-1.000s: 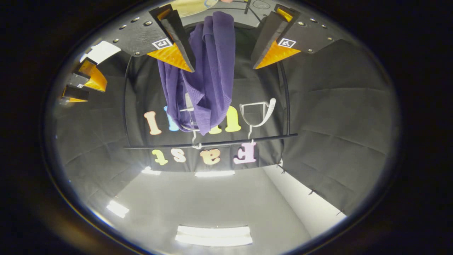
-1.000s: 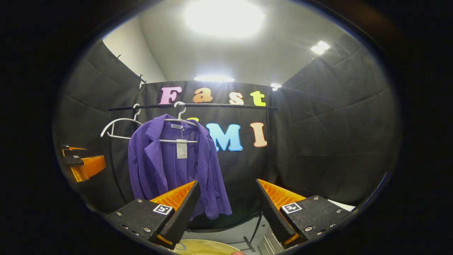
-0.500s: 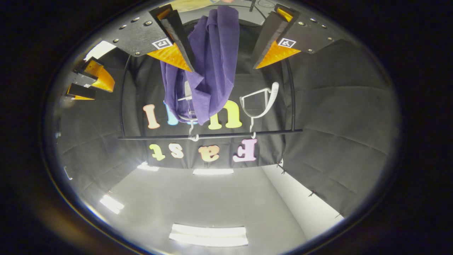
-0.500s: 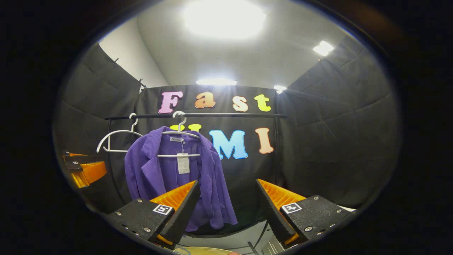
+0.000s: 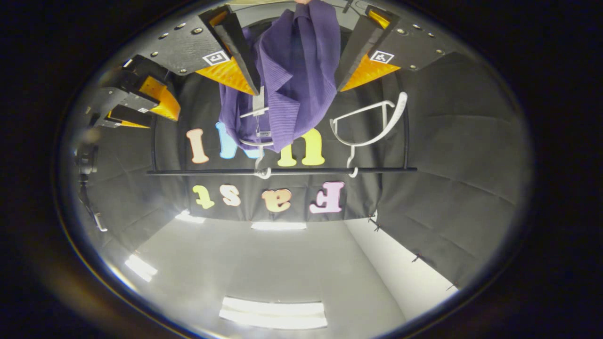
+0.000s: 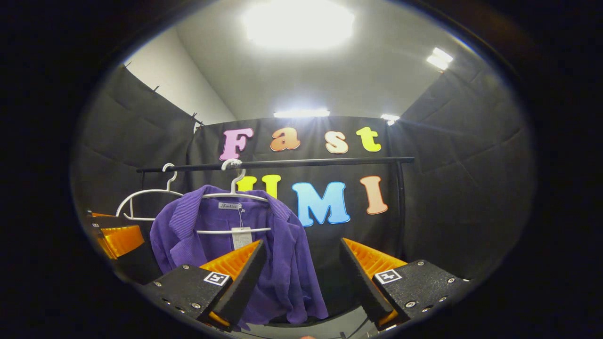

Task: Grasp the clothes on the hanger with both hands and then place them into the laundry hamper below.

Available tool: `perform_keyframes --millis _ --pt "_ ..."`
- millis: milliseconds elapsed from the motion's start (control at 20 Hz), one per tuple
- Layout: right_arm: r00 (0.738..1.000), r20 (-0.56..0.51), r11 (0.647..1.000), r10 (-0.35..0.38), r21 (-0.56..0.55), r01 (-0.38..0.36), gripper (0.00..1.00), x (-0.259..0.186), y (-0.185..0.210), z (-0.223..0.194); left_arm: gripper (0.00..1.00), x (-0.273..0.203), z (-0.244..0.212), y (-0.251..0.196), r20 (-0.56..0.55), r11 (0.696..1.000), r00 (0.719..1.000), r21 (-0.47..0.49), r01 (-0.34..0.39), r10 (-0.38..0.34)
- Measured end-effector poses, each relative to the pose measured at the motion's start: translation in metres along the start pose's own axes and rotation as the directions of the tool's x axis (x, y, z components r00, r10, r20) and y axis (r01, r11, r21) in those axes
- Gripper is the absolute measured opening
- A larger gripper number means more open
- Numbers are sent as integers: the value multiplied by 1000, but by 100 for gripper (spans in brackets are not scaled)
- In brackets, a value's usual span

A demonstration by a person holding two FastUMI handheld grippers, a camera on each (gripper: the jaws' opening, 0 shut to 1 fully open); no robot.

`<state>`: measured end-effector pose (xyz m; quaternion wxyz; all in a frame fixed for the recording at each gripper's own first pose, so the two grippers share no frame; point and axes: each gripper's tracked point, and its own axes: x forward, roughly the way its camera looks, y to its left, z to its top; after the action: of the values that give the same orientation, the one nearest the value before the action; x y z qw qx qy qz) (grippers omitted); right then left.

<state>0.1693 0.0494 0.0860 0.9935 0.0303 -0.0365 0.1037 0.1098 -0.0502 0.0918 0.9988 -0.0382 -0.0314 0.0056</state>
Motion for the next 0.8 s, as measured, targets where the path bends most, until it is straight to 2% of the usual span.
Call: perform_keyframes --millis 300,350,400,500,800 --pt "995 -12 993 98 68 -97 95 64 8 -6 94 41 -4 -20 -15 999 999 16 -48 48" --pt "994 -13 991 111 75 -110 95 74 10 -9 91 49 -7 -23 -19 998 998 25 -59 60" --pt "992 -17 989 124 79 -122 95 84 13 -12 94 56 -11 -27 -25 997 997 31 -66 67" --pt "989 -18 986 148 80 -147 93 102 17 -17 94 70 -22 -32 -49 996 996 42 -76 78" --pt "977 -51 976 206 85 -201 95 152 31 -41 91 99 -42 -26 -81 984 982 73 -165 170"
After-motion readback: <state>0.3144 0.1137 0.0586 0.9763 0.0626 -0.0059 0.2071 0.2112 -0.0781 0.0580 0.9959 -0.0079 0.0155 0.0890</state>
